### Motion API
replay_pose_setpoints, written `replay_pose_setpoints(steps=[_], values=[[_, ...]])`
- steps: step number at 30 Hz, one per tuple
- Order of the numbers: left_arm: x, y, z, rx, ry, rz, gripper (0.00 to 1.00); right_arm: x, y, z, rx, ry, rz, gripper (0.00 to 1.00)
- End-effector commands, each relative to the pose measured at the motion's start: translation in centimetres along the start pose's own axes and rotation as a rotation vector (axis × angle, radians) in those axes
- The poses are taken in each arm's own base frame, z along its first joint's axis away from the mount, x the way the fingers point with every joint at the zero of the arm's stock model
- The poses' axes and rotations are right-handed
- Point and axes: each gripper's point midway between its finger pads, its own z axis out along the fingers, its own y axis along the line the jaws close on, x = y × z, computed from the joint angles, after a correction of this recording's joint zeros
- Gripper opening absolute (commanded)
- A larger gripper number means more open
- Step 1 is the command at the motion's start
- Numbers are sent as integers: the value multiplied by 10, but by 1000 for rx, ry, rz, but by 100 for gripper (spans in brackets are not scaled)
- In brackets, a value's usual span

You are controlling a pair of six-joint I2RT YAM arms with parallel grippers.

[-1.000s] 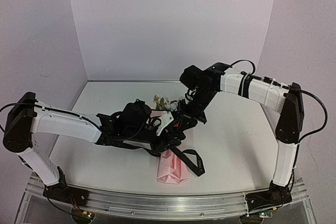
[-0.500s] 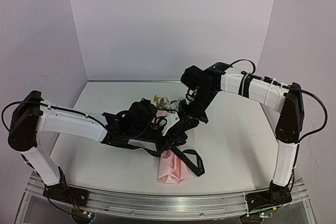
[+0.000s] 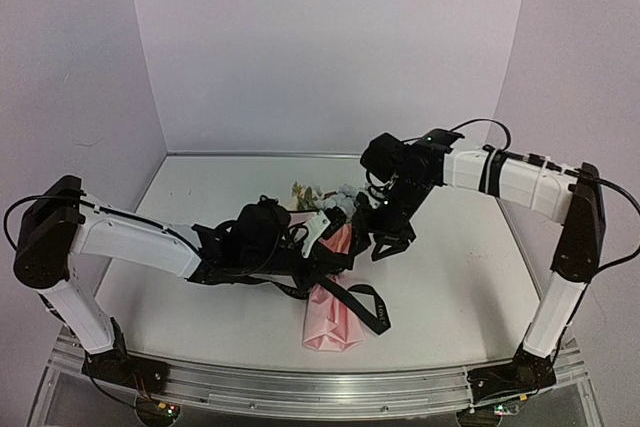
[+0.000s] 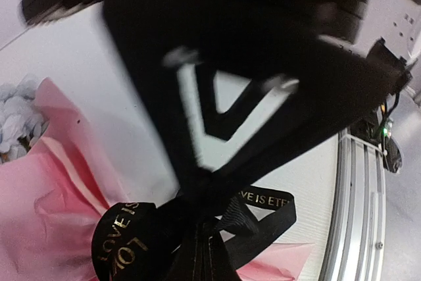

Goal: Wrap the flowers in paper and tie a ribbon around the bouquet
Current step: Cross the ribbon over the folded bouquet.

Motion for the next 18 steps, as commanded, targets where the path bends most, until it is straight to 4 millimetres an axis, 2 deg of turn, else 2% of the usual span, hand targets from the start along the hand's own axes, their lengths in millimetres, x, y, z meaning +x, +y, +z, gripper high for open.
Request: replay_pose_setpoints(steps=[1, 4, 7, 9, 10, 13, 18], values=[[-44, 17, -25, -91, -191, -116, 0, -14, 4, -28, -21, -214, -189, 56], [-43, 22, -29, -104, -201, -156, 0, -25, 1, -26, -36, -327, -246, 57], [-45, 23, -34, -103, -221, -190, 0, -35, -7, -5, -70, -450, -322, 59], [-45, 23, -36, -98, -231, -209, 0, -52, 9, -2, -169, -622, -444, 60], [-47, 24, -37, -97, -236, -215, 0, -54, 11, 3, -196, -668, -485, 61], [-49, 23, -39, -86, -241, -225, 0, -46, 18, 14, -253, -659, -589, 62], [-54, 21, -39, -71, -240, -224, 0, -36, 31, 20, -344, -599, -611, 56]])
